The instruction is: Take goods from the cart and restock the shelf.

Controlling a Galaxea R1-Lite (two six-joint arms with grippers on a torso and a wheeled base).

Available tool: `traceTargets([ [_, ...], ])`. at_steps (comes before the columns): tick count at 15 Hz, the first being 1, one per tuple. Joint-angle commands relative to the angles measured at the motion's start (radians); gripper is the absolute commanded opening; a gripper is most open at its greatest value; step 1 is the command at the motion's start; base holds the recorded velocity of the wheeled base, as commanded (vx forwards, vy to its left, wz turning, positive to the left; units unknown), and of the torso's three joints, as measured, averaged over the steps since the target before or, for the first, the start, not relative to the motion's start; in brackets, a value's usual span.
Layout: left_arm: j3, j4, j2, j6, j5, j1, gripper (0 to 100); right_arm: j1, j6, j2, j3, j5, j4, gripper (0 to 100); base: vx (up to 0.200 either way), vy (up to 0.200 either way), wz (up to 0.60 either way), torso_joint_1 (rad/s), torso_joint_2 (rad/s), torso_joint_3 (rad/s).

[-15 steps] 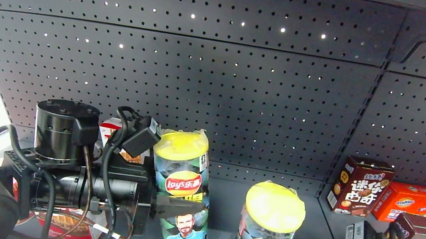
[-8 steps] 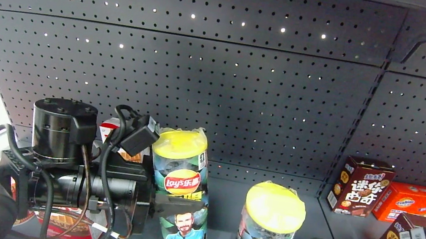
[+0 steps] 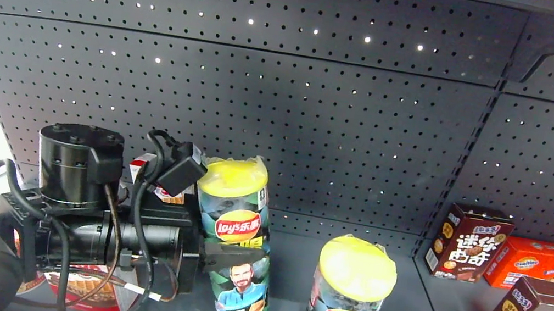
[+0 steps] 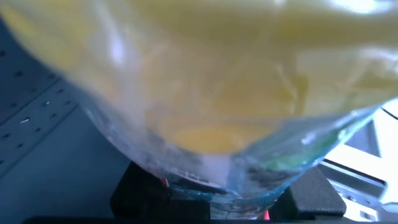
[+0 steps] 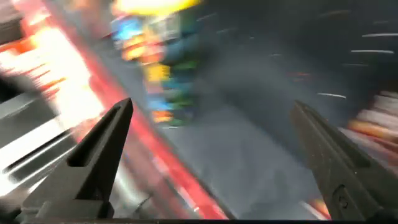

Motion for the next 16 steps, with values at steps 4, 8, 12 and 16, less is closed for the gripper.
traceTargets([
  [4,-0.014,-0.051,0.002,-0.003,0.138,-0.036,0,-0.108,-0.003,-0.312,0.049,-0.098,0.052,100,0.0,0.0,0.0,0.0,0.0,0.0],
  [8,-0.111,0.033,-0.006,-0.007,0.184,-0.027,0,-0.151,0.007,-0.386,0.039,-0.098,0.118,100,0.0,0.0,0.0,0.0,0.0,0.0],
  [12,-0.255,0.125,0.001,-0.004,0.189,-0.041,0,-0.198,0.024,-0.444,0.072,-0.098,0.119,100,0.0,0.0,0.0,0.0,0.0,0.0],
  [16,-0.433,0.532,-0.065,0.04,0.104,-0.028,0,-0.235,0.026,-0.483,0.069,-0.098,0.158,100,0.0,0.0,0.0,0.0,0.0,0.0],
])
